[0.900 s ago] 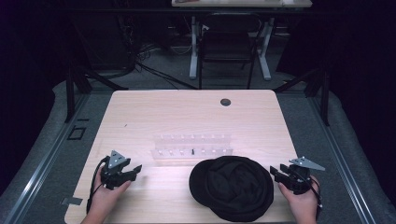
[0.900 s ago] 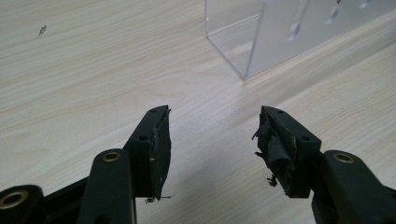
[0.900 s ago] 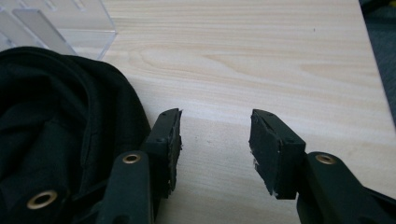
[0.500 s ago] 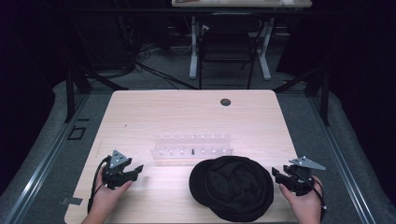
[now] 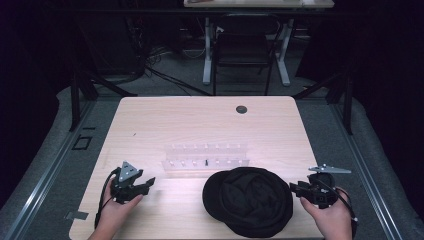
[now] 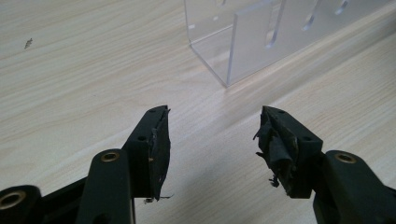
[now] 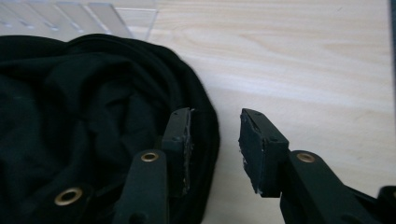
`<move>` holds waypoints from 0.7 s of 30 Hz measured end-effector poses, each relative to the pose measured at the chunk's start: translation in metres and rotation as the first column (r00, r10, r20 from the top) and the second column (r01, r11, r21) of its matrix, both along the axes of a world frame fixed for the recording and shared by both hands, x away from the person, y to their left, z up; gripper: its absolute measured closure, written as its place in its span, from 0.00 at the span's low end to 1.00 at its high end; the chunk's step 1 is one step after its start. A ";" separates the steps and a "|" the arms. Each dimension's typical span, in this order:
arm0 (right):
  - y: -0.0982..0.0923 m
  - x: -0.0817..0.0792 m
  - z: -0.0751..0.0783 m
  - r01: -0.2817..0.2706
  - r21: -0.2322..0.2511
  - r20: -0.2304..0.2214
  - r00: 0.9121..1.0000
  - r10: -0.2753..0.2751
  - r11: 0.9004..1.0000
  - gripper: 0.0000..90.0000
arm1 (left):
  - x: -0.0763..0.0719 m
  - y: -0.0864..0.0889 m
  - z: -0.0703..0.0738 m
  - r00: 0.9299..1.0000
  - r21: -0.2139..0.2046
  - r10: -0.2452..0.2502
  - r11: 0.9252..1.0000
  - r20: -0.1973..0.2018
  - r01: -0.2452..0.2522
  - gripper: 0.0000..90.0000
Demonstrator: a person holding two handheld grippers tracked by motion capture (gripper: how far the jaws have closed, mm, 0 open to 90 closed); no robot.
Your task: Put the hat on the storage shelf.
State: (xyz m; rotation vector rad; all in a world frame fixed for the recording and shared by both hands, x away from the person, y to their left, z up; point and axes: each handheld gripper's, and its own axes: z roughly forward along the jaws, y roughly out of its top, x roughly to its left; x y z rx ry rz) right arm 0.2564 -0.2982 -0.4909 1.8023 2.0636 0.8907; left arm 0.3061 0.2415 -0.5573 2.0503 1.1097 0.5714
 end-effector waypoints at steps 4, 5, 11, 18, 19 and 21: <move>-0.001 0.003 0.004 -0.035 0.004 -0.081 0.996 0.035 0.999 0.72 | 0.000 -0.001 -0.001 1.000 0.000 0.002 1.000 0.001 -0.002 0.49; -0.001 0.003 0.004 -0.035 0.004 -0.081 0.996 0.035 0.999 0.72 | 0.000 -0.001 -0.001 1.000 0.001 0.001 1.000 0.001 -0.001 0.49; 0.002 0.015 0.003 -0.056 -0.037 -0.206 0.978 0.047 0.998 0.78 | 0.000 -0.003 -0.002 1.000 0.000 -0.003 1.000 -0.004 0.003 0.49; 0.005 0.024 0.001 -0.060 -0.042 -0.267 0.962 0.047 0.997 0.77 | -0.001 -0.006 -0.003 1.000 0.005 -0.017 1.000 -0.011 0.017 0.49; 0.005 0.026 0.001 -0.057 -0.041 -0.276 0.960 0.043 0.998 0.77 | -0.002 -0.006 -0.003 1.000 0.005 -0.018 1.000 -0.011 0.018 0.49; 0.004 0.031 -0.001 -0.060 -0.045 -0.290 0.956 0.044 0.997 0.76 | -0.002 -0.006 -0.003 1.000 0.005 -0.019 1.000 -0.010 0.019 0.49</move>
